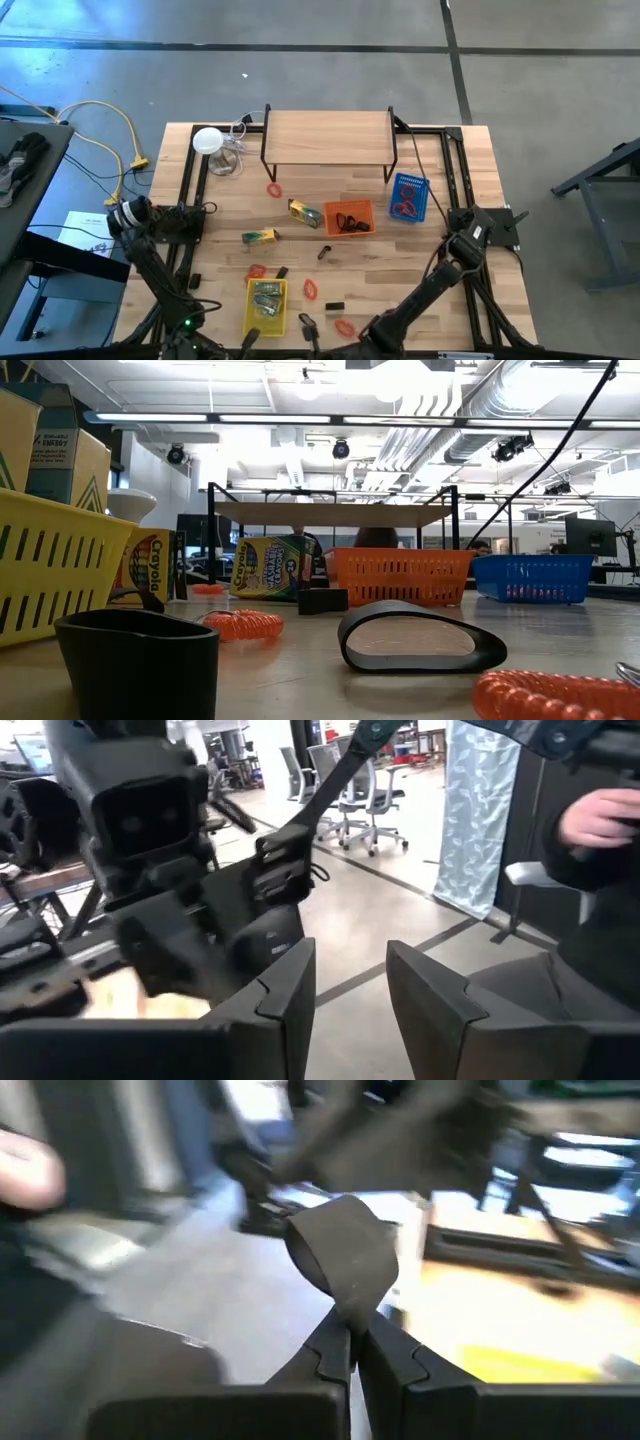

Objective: Pick & Place Office Desk Supplies
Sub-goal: Put the rubberband into the orange bin

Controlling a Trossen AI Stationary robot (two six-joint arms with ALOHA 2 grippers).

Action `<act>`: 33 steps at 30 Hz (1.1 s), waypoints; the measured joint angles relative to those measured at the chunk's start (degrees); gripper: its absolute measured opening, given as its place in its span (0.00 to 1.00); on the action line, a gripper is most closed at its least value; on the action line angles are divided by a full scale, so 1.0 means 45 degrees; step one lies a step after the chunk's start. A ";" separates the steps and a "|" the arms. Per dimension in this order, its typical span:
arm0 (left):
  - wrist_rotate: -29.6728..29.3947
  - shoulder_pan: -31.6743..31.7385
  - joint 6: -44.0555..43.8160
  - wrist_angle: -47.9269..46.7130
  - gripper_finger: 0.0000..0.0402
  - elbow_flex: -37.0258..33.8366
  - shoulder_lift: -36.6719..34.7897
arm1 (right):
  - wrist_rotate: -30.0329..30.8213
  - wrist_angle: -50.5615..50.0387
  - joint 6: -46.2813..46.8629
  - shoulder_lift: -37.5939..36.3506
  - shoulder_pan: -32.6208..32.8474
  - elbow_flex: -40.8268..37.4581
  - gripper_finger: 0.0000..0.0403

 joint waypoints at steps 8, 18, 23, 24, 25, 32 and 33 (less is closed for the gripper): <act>0.0000 -0.0307 -0.0034 -0.0068 0.30 0.0000 0.0000 | 0.6450 -0.7892 0.5967 -0.1143 0.0227 0.0019 0.01; 0.0005 -0.0161 -0.0034 -0.0063 0.30 0.0000 0.0000 | 0.4652 -2.0093 1.7596 -0.1575 -0.2199 0.0010 0.01; 0.0005 -0.0134 -0.0034 -0.0068 0.30 0.0000 0.0000 | 0.3259 -2.1094 1.6595 -0.1524 -0.3884 0.0010 0.01; 0.0005 -0.0134 -0.0034 -0.0071 0.30 0.0000 0.0000 | 0.2990 -2.0958 1.6054 -0.1524 -0.4209 0.0010 0.01; 0.0005 -0.0134 -0.0034 -0.0083 0.30 0.0000 0.0000 | 0.2761 -2.0793 1.5573 -0.1524 -0.4518 0.0010 0.01; 0.0005 -0.0201 -0.0611 -0.0078 0.30 0.0000 0.0000 | 0.2078 -2.0492 1.4125 -0.1519 -0.6113 -0.0207 0.03; 0.0005 -0.0216 -0.0822 -0.0078 0.30 0.0000 0.0000 | 0.1926 -2.0427 1.3999 -0.1519 -0.6201 -0.0289 0.04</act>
